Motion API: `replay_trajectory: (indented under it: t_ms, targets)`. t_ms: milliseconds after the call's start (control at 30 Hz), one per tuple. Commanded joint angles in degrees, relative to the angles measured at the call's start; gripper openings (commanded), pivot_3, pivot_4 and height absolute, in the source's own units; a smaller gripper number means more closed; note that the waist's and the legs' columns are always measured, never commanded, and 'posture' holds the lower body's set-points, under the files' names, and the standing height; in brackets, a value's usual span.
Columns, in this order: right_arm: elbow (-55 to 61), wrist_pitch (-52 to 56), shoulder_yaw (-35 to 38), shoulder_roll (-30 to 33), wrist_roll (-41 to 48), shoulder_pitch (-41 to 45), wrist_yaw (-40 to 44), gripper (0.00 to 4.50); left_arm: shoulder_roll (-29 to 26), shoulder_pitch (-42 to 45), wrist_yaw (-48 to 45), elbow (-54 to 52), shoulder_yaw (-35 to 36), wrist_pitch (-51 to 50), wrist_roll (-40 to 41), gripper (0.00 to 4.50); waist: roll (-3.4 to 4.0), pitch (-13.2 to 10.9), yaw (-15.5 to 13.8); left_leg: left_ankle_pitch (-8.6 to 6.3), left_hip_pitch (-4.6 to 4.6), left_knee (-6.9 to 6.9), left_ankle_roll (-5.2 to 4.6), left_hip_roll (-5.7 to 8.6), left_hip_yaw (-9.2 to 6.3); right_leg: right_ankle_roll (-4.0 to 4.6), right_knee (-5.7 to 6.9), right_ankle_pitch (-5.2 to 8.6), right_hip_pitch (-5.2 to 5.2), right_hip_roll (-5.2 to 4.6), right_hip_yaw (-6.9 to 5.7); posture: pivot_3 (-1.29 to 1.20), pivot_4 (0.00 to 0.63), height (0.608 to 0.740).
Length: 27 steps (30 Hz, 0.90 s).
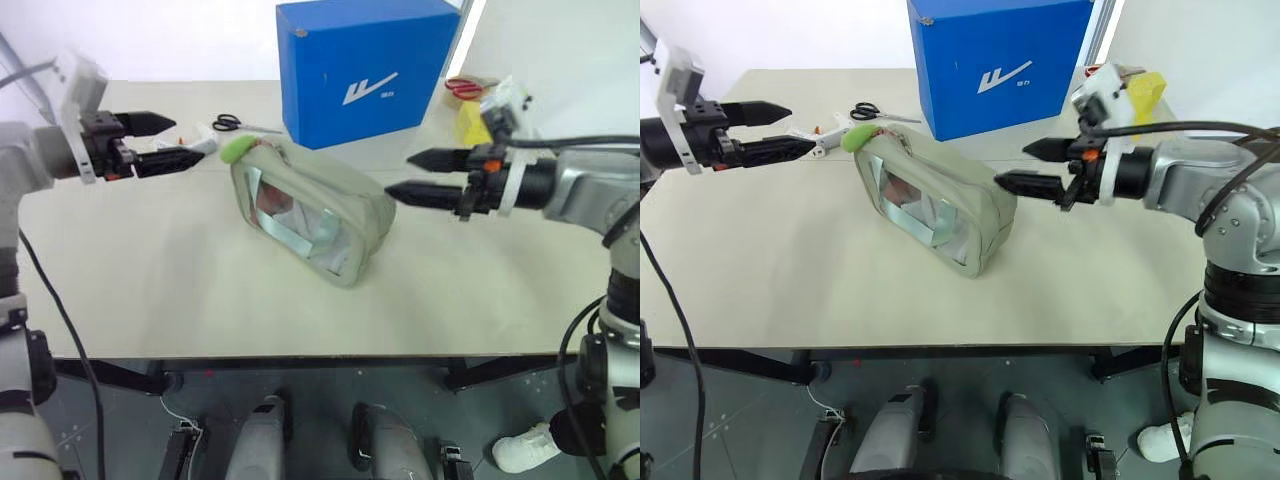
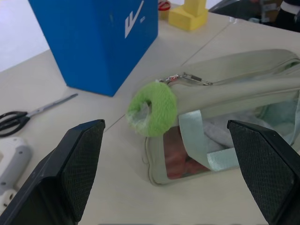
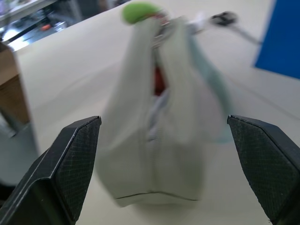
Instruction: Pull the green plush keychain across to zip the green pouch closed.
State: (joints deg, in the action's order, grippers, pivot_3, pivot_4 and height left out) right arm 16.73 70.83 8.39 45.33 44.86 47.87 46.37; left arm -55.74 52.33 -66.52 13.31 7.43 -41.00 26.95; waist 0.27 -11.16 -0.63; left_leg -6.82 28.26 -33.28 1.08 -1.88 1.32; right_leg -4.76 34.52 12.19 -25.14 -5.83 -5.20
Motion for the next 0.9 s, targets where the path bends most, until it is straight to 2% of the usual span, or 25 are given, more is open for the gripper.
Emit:
replay_trajectory:
  t_ms: [33, 167, 300, 500, 567, 700, 900]
  targets:
    - [1.93, 0.00, 1.07, -0.25, 0.82, 0.22, -2.27, 4.48, -0.60, -1.07, -1.23, -1.90, -0.22, 1.65, -0.29, 4.47, -0.06, -0.04, 0.03, 0.01, 0.03, -0.06, -0.01, 0.01, 0.05, -0.08, 0.08, -0.03, -0.06, 0.00, 0.02, 0.00, 0.150, 0.740]
    - [1.97, -0.36, 1.27, -0.39, 1.43, 1.75, -3.65, 4.48, -0.99, -2.05, -1.04, -1.33, -0.17, 2.24, -1.12, 4.47, -0.09, -0.09, 0.05, -0.02, 0.02, -0.53, -0.03, -0.06, 0.06, -0.10, 0.63, 0.02, -0.17, 0.00, 0.06, 0.00, 0.150, 0.740]
    - [1.63, 0.66, 0.91, -1.03, 2.25, 4.53, -5.13, 4.48, -0.83, -2.08, -1.45, -1.12, 0.06, 2.30, -0.82, 4.47, -0.08, -0.10, 0.13, -0.13, 0.01, -0.68, 0.14, -0.19, 0.08, 0.31, 0.54, -0.08, -0.19, 0.01, 0.06, 0.00, 0.150, 0.740]
    - [1.56, 2.27, -2.80, -8.24, 1.95, 11.18, -10.92, 4.48, 0.85, -4.70, -0.95, -6.73, 0.87, 0.00, 2.22, 4.47, -0.02, -0.08, 0.48, -0.14, 0.21, -0.42, 0.14, -1.15, 0.44, 0.57, -1.12, -1.67, -0.10, 0.52, -0.17, 0.00, 0.150, 0.740]
    - [0.65, 1.12, -5.81, -10.95, -0.87, 12.24, -13.70, 4.48, 1.58, -5.52, -0.43, -9.29, 1.10, -0.98, 3.38, 4.47, -0.02, -0.07, 0.43, -0.14, 0.21, -0.37, 0.14, -1.19, 0.63, 0.65, -1.14, -1.72, -0.21, 0.52, -0.14, 0.00, 0.150, 0.740]
    - [-0.16, -6.00, -14.75, -11.60, -9.37, 11.47, -14.71, 4.48, 3.46, -7.11, 1.69, -12.00, 1.77, -2.30, 4.91, 4.47, -0.02, -0.07, 0.16, -0.13, 0.20, -0.42, 0.14, -1.21, 0.94, 0.58, -1.02, -1.67, -0.34, 0.52, 0.06, 0.00, 0.150, 0.740]
    - [-1.14, -9.80, -20.33, -15.28, -13.29, 9.25, -13.74, 4.48, 4.21, -12.58, 4.56, -14.89, 1.80, -0.36, 3.70, 4.47, -0.05, -0.07, 0.27, -0.04, 0.11, -0.83, -0.06, -1.12, 1.44, 0.03, -0.35, -1.36, -0.43, 0.37, 0.45, 0.00, 0.150, 0.740]
